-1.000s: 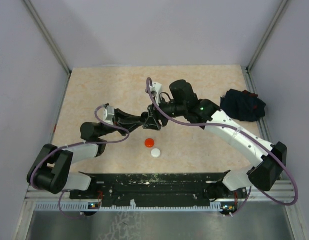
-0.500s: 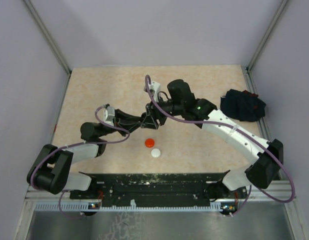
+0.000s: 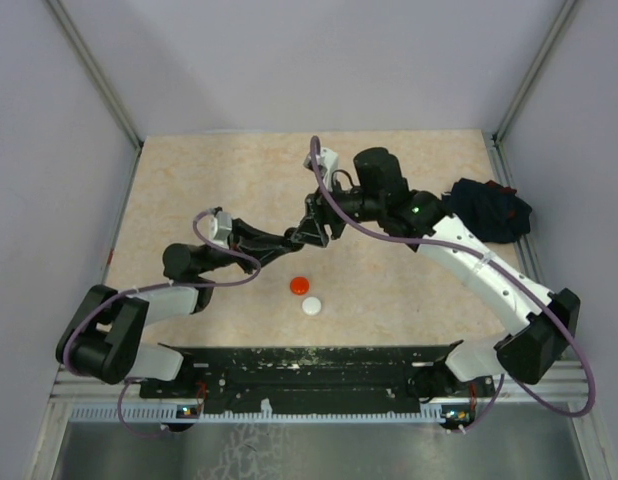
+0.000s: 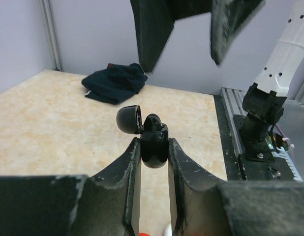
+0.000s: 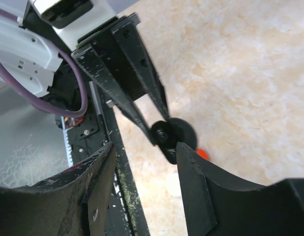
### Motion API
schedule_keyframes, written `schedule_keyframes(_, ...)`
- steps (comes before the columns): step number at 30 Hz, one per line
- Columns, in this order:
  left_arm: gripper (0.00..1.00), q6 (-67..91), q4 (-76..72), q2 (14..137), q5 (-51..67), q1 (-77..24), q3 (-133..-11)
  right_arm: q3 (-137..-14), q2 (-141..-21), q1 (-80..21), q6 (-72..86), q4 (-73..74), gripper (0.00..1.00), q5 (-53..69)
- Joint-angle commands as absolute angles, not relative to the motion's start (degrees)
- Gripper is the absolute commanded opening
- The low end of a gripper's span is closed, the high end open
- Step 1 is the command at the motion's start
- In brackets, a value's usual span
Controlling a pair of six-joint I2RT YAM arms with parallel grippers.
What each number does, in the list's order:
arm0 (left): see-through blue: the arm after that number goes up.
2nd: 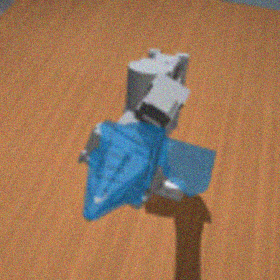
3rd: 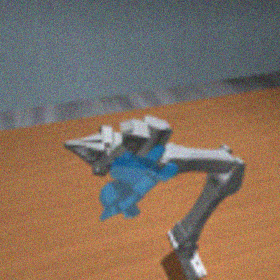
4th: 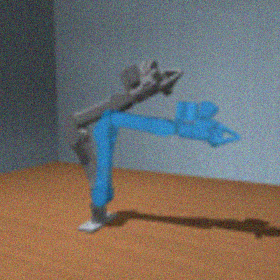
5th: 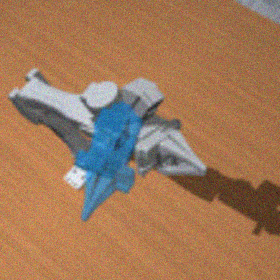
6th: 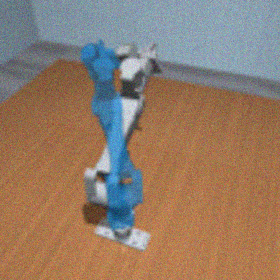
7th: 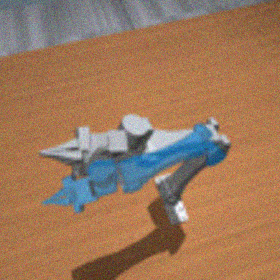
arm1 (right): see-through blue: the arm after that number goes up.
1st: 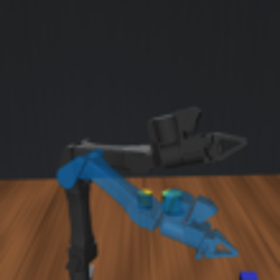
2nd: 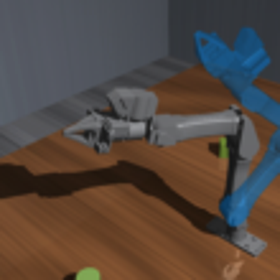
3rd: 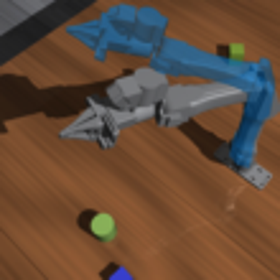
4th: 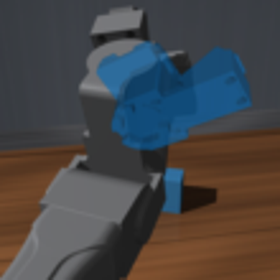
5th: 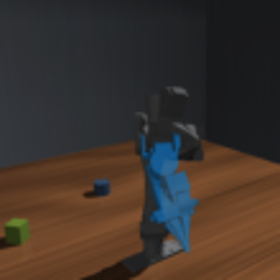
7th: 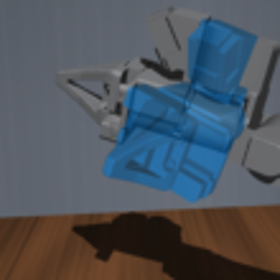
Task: Insert the wireless bluetooth earbuds into the charging case
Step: Place the earbud in the charging case, then close the charging case.
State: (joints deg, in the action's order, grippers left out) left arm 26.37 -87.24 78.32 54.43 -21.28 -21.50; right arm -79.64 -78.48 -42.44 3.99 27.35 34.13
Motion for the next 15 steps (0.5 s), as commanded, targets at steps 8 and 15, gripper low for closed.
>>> schedule_keyframes(8, 0.00, 34.5, -102.6, 80.9, 60.8, -21.3, -24.1, -77.6, -77.3, -37.1, 3.2, 20.0, 0.60, 41.4)
schedule_keyframes(15, 0.00, 34.7, -102.6, 80.3, 61.4, -21.4, -24.2, -75.2, -81.4, -37.1, 3.7, 17.0, 0.60, 45.9)
